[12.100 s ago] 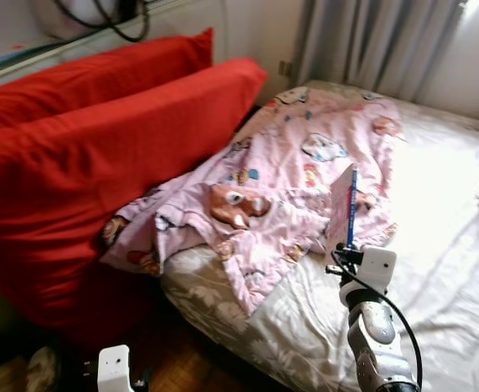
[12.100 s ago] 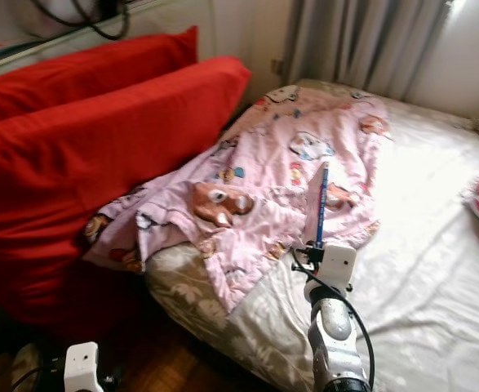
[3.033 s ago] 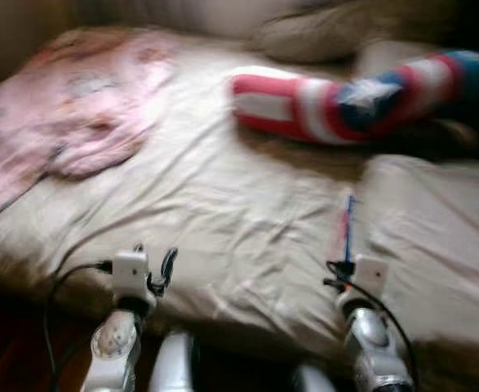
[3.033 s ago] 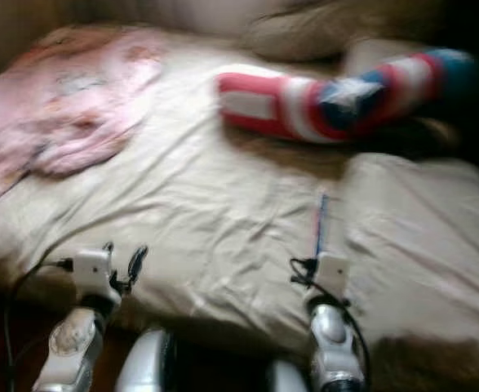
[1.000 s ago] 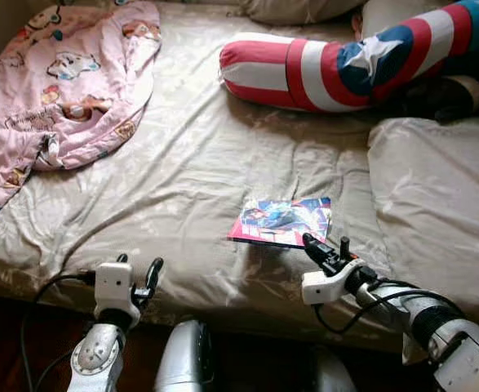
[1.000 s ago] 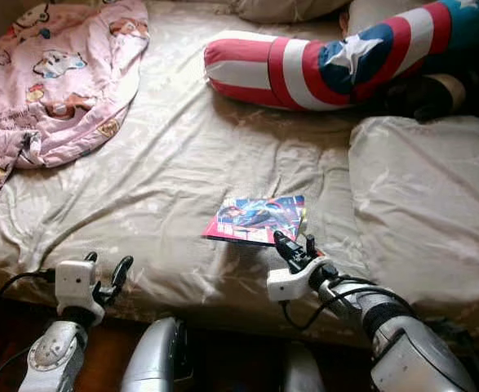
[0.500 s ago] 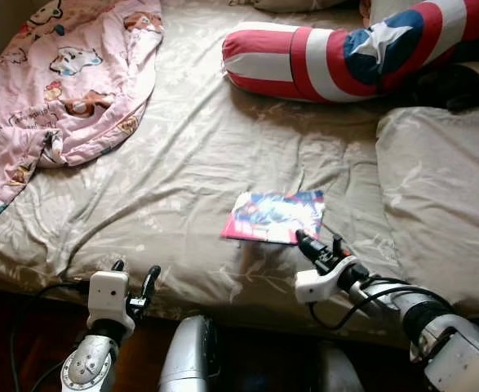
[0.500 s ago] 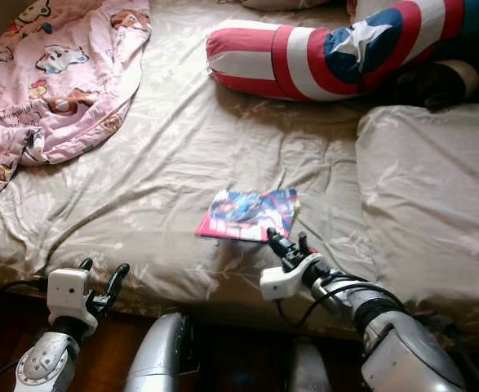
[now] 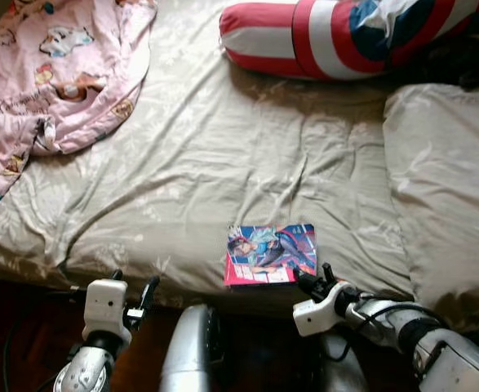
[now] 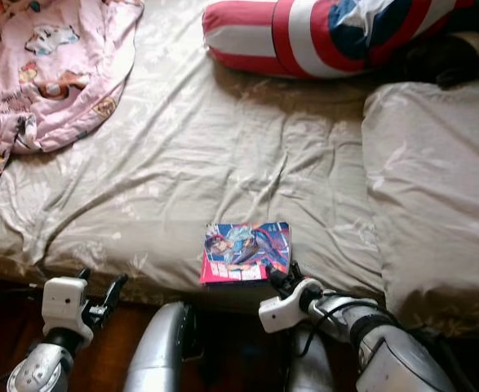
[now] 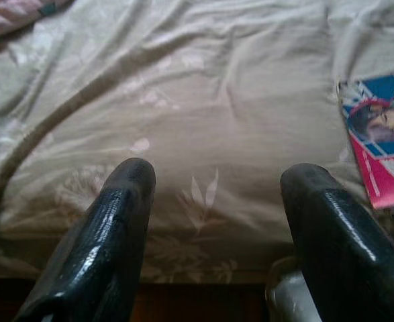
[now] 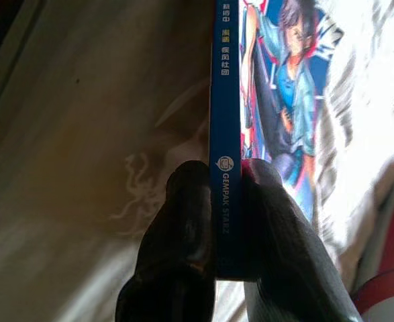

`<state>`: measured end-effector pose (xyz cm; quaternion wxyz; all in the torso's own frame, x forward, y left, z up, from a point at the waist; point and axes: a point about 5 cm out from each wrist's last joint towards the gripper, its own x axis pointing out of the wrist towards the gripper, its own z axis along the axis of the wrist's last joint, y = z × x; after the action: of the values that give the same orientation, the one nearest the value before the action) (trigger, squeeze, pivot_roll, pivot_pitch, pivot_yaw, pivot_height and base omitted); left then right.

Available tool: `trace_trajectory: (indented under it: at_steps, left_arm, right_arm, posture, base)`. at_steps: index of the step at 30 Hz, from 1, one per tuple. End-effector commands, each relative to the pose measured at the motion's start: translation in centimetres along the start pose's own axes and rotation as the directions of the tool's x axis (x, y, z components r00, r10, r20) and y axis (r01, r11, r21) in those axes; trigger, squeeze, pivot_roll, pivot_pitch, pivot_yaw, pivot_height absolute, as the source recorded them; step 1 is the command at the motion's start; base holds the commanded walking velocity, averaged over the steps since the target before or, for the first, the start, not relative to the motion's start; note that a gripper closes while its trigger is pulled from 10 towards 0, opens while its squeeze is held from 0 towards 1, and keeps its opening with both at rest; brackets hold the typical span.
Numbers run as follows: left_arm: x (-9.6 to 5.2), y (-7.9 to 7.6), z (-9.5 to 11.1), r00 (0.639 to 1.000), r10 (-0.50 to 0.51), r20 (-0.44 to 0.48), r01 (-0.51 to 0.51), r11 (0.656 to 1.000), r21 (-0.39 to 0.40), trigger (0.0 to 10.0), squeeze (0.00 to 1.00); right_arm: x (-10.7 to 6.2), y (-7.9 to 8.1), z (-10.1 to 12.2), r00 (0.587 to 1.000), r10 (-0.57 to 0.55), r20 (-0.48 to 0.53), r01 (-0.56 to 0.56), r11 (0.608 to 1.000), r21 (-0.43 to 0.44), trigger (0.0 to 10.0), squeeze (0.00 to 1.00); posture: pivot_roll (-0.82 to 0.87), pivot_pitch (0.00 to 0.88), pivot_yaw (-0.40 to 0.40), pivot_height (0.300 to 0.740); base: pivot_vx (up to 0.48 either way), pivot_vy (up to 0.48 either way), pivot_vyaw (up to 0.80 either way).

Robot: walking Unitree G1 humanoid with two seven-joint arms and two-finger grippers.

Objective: Clean up the room

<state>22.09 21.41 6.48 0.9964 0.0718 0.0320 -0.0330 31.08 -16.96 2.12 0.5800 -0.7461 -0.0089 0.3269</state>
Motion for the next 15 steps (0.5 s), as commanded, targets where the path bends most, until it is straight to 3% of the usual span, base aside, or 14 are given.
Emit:
trace_trajectory:
  at_steps: [1, 2, 3, 6, 15]
  left_arm:
    - [-0.68, 0.09, -0.52, 0.999, -0.007, -0.038, 0.008, 1.0, 0.018, 10.0, 0.0]
    - [-0.76, 0.02, -0.56, 0.999, -0.01, -0.044, 0.011, 1.0, 0.018, 10.0, 0.0]
    - [-0.78, 0.0, -0.56, 0.999, -0.01, -0.046, 0.011, 1.0, 0.019, 10.0, 0.0]
    - [-0.84, 0.06, -0.48, 0.999, -0.009, -0.049, 0.01, 1.0, 0.019, 10.0, 0.0]
    - [-0.99, 0.48, -0.47, 0.999, -0.001, -0.054, 0.002, 1.0, 0.022, 10.0, 0.0]
  right_arm:
    - [-0.58, 1.4, -0.68, 0.996, 0.053, -0.078, -0.048, 0.997, 0.062, 10.0, 0.0]
    - [-0.7, 1.53, -1.19, 0.988, 0.065, -0.139, -0.044, 0.987, 0.153, 10.0, 0.0]
    - [-0.76, 1.63, -1.36, 0.984, 0.075, -0.16, -0.044, 0.981, 0.188, 10.0, 0.0]
    - [-0.88, 2.13, -1.35, 0.978, 0.099, -0.184, -0.055, 0.972, 0.23, 10.0, 0.0]
    - [-0.49, 1.21, -0.93, 0.991, 0.07, -0.114, -0.054, 0.988, 0.145, 10.0, 0.0]
  posture:
    - [0.2, 0.384, 0.076, 0.651]
    - [0.2, 0.388, 0.077, 0.651]
    - [0.2, 0.391, 0.078, 0.651]
    - [0.21, 0.393, 0.079, 0.651]
    - [0.22, 0.393, 0.079, 0.651]
  base:
    - [0.0, 0.0, 0.0]
    - [0.0, 0.0, 0.0]
    - [0.0, 0.0, 0.0]
    - [0.0, 0.0, 0.0]
    - [0.0, 0.0, 0.0]
